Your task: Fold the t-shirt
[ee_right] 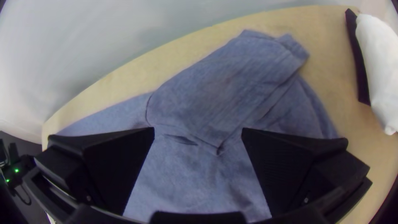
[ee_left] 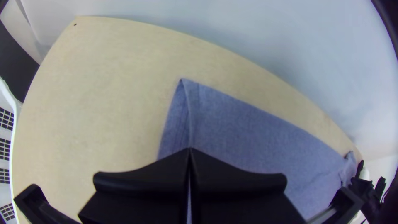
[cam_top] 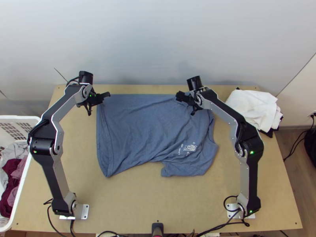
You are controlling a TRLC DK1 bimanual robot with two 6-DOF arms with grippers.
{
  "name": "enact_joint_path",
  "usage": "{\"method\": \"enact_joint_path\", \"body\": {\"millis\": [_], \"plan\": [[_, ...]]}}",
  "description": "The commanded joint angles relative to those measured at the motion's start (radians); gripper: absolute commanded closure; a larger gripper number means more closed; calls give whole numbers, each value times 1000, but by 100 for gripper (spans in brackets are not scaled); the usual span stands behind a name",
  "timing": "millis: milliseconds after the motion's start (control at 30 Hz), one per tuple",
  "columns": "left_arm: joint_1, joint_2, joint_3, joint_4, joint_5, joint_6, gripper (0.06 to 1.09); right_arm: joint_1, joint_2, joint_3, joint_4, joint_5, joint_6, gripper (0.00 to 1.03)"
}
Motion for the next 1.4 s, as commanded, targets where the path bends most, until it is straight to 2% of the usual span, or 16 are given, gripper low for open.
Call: {"method": "enact_joint_path", "body": {"millis": [0,267,333,400,433,500,533,600,700,1367], "plan": [[5,-1,0,1,0,1,105,10,73,79,-51,-50,21,7],[4,-6,8,1,0,4,105,10,148,156,-80,-50,31,11],[7,-9,8,1,0,6,105,10,150,159,-83,-46,28,24],[10,-14,6,-1,0,9,105,9,147,164,-81,-27,22,42],[11,-15,6,-2,0,10,105,10,145,170,-80,-5,11,56],[13,-20,6,-4,0,10,105,9,150,190,-72,10,-56,90],[13,-21,8,-4,0,10,105,9,155,201,-72,13,-78,95],[13,-27,14,-7,0,10,105,9,150,204,-72,38,-96,100],[13,-49,26,-13,0,6,105,6,118,207,-80,78,-114,100],[11,-285,86,-27,-24,-25,105,-51,-278,181,-89,79,-133,100]]}}
